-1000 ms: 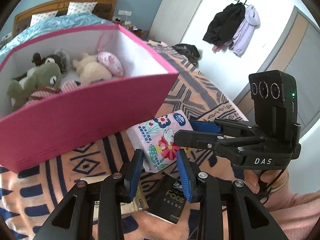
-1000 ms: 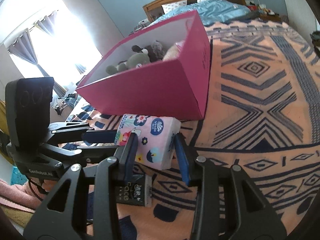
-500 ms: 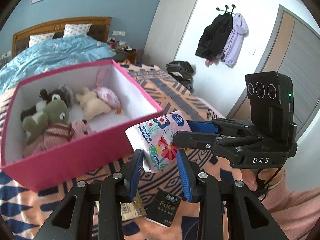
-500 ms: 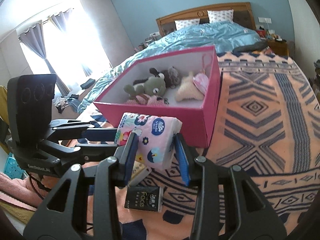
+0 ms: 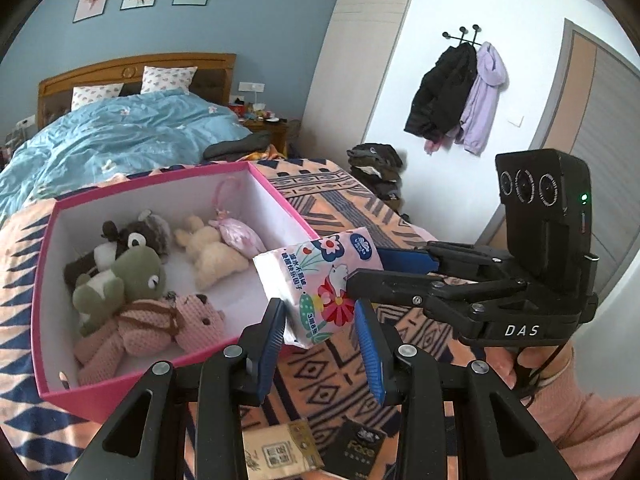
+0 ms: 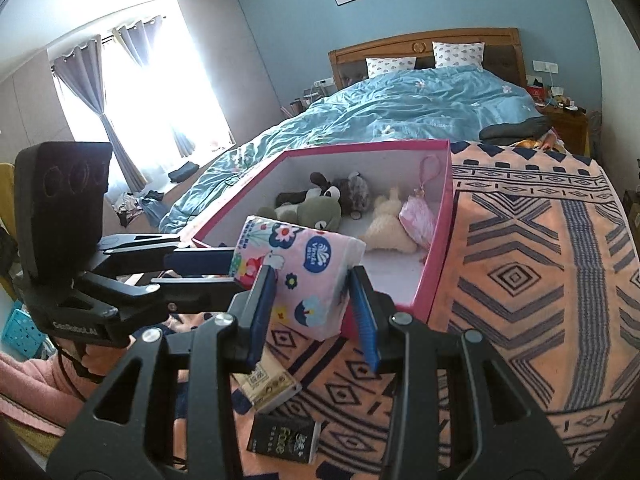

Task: Organize objects
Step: 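Lift the floral tissue pack into the box and open the right gripper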

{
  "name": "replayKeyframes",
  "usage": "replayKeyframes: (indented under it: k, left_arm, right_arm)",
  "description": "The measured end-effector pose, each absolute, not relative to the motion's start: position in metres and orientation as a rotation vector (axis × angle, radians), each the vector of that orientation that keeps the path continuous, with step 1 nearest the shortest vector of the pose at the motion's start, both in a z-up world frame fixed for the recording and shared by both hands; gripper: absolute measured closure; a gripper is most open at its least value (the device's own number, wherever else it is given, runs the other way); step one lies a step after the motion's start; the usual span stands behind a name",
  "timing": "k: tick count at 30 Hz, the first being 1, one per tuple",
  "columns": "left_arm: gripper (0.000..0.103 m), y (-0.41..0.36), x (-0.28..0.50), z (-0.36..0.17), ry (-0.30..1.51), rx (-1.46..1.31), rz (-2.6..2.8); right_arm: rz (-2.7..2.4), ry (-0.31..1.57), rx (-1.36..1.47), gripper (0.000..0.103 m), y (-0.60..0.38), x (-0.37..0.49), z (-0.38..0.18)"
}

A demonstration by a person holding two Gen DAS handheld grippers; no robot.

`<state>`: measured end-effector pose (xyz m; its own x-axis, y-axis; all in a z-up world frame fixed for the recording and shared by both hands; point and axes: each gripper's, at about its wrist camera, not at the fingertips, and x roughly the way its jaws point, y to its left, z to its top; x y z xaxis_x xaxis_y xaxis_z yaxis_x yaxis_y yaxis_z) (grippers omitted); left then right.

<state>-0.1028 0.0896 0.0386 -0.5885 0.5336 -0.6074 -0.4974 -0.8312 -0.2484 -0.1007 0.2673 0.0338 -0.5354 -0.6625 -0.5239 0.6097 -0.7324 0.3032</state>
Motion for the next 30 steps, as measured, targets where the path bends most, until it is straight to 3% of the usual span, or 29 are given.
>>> replayKeyframes:
  k: [30]
  left_arm:
    - [0.068, 0.086, -0.186, -0.010, -0.137, -1.235, 2.301]
  right_arm:
    - [-2.243, 0.008, 1.082, 0.059, 0.236, -0.186, 0.002]
